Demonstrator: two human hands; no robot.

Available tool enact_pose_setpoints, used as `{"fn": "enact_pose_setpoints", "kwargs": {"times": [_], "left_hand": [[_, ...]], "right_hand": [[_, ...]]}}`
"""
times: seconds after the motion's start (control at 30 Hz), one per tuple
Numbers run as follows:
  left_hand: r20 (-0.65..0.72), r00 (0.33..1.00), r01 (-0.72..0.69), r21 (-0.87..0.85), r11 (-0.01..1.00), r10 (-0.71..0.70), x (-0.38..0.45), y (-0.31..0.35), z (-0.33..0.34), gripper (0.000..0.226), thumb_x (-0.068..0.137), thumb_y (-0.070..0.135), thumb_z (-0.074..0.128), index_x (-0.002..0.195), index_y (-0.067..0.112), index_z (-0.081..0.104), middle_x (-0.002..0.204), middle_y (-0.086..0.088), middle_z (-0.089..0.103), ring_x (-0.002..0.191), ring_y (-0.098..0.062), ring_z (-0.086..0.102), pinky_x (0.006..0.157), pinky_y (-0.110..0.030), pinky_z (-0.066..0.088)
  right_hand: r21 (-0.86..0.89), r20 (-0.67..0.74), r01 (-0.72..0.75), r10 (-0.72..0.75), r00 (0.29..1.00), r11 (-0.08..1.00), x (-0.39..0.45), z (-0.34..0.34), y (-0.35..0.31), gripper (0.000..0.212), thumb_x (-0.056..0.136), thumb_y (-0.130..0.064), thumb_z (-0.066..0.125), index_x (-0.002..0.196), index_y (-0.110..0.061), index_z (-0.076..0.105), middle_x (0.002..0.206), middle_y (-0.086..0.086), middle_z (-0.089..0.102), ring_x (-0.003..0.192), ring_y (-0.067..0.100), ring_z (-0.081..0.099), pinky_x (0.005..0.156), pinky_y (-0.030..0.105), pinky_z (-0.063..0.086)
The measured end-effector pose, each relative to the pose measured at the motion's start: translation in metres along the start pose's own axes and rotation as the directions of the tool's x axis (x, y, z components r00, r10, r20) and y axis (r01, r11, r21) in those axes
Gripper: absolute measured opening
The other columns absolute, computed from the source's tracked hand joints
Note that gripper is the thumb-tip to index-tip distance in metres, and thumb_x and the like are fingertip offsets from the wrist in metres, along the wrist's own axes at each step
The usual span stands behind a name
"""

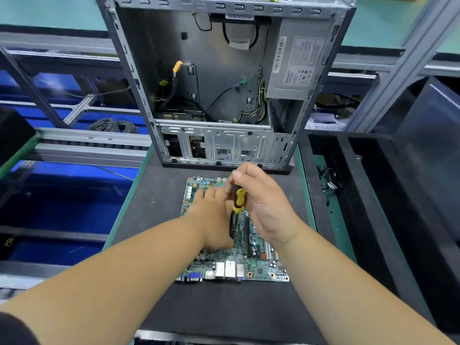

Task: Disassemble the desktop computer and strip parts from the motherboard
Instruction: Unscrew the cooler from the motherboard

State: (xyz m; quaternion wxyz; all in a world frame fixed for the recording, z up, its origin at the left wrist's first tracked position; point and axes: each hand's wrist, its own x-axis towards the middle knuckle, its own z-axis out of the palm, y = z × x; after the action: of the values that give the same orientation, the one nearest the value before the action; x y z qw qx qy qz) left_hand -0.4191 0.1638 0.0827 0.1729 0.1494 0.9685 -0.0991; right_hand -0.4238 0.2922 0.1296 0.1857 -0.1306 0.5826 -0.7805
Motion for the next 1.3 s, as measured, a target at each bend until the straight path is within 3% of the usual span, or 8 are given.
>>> {"fn": "enact_pose_setpoints", "kwargs": {"times": [0.1,0.23,0.53,0.7,0.87,0.93,1.07,1.3], "left_hand": [[0.023,1.0,-0.01,-0.019,1.0,0.011,-0.002,-0.001,-0.002,0.07,0.067,0.062,0.05,0.122,0.018,0.05,0.127,-0.008,0.041,0.123,-0.034,0.028,0.107,-0.055,0.023],[0.013,1.0,-0.007,0.009,1.0,0.007,-0.003,-0.001,-0.001,0.072,0.069,0.061,0.05,0.126,0.019,0.049,0.117,-0.007,0.038,0.117,-0.032,0.03,0.107,-0.053,0.022],[-0.063,0.998,0.004,-0.081,0.997,-0.009,0.002,-0.005,0.008,0.095,0.057,0.068,0.06,0.132,0.018,0.029,0.124,-0.008,0.034,0.116,-0.03,0.033,0.106,-0.048,0.026],[-0.09,0.99,-0.125,-0.165,0.978,0.111,-0.003,-0.026,0.002,0.096,0.061,0.08,0.058,0.135,0.024,0.031,0.128,-0.003,0.039,0.121,-0.027,0.037,0.109,-0.044,0.029],[-0.292,0.951,-0.228,-0.435,0.871,0.103,-0.015,-0.046,0.011,0.05,0.086,0.063,0.048,0.122,0.029,0.044,0.11,0.004,0.048,0.112,-0.024,0.045,0.099,-0.04,0.037],[-0.269,0.963,-0.141,-0.539,0.83,-0.011,-0.013,-0.046,0.017,0.038,0.096,0.051,0.041,0.126,0.029,0.05,0.119,0.003,0.051,0.118,-0.024,0.044,0.102,-0.043,0.037],[-0.168,0.961,0.104,-0.516,0.85,-0.219,-0.008,-0.024,0.02,0.05,0.091,0.062,0.035,0.123,0.027,0.051,0.124,-0.002,0.048,0.117,-0.027,0.047,0.096,-0.042,0.044],[-0.203,0.943,0.194,-0.304,0.933,-0.262,0.0,-0.012,0.025,0.062,0.083,0.065,0.023,0.12,0.019,0.043,0.117,-0.01,0.048,0.103,-0.034,0.048,0.091,-0.043,0.043]], "right_hand": [[0.0,-0.047,0.03,-0.03,0.998,1.0,-0.005,0.008,0.004,0.02,0.09,-0.032,0.058,0.083,-0.013,0.06,0.073,0.001,0.063,0.074,0.019,0.058,0.077,0.029,0.047],[-0.027,-0.012,0.111,-0.112,0.994,0.993,-0.01,0.012,0.01,0.03,0.1,-0.034,0.037,0.085,-0.013,0.052,0.066,-0.002,0.047,0.065,0.014,0.041,0.064,0.023,0.036],[0.174,0.132,0.025,-0.049,0.99,0.984,0.008,-0.005,-0.001,0.037,0.087,-0.024,0.03,0.054,-0.014,0.043,0.042,-0.004,0.025,0.043,0.007,0.016,0.047,0.03,0.008],[0.017,0.118,0.03,-0.032,0.992,0.999,0.0,-0.009,-0.003,0.024,0.091,-0.021,0.034,0.073,-0.008,0.044,0.051,0.002,0.035,0.048,0.016,0.031,0.051,0.028,0.026],[-0.005,0.01,0.046,-0.046,0.999,0.999,-0.014,-0.01,0.0,0.024,0.093,-0.03,0.05,0.087,-0.009,0.058,0.072,0.009,0.058,0.069,0.023,0.055,0.067,0.023,0.046],[-0.042,-0.012,0.064,-0.064,0.998,0.997,-0.014,-0.007,0.001,0.026,0.094,-0.031,0.048,0.086,-0.009,0.059,0.073,0.008,0.055,0.073,0.024,0.049,0.07,0.03,0.04],[-0.014,-0.041,0.102,-0.103,0.994,0.995,-0.011,0.002,0.005,0.03,0.096,-0.029,0.039,0.079,-0.007,0.05,0.064,0.002,0.043,0.063,0.017,0.04,0.064,0.027,0.033],[0.04,0.072,0.102,-0.105,0.992,0.994,0.0,0.002,0.006,0.029,0.083,-0.017,0.033,0.055,-0.015,0.043,0.048,-0.004,0.032,0.047,0.013,0.022,0.049,0.028,0.015]]}}
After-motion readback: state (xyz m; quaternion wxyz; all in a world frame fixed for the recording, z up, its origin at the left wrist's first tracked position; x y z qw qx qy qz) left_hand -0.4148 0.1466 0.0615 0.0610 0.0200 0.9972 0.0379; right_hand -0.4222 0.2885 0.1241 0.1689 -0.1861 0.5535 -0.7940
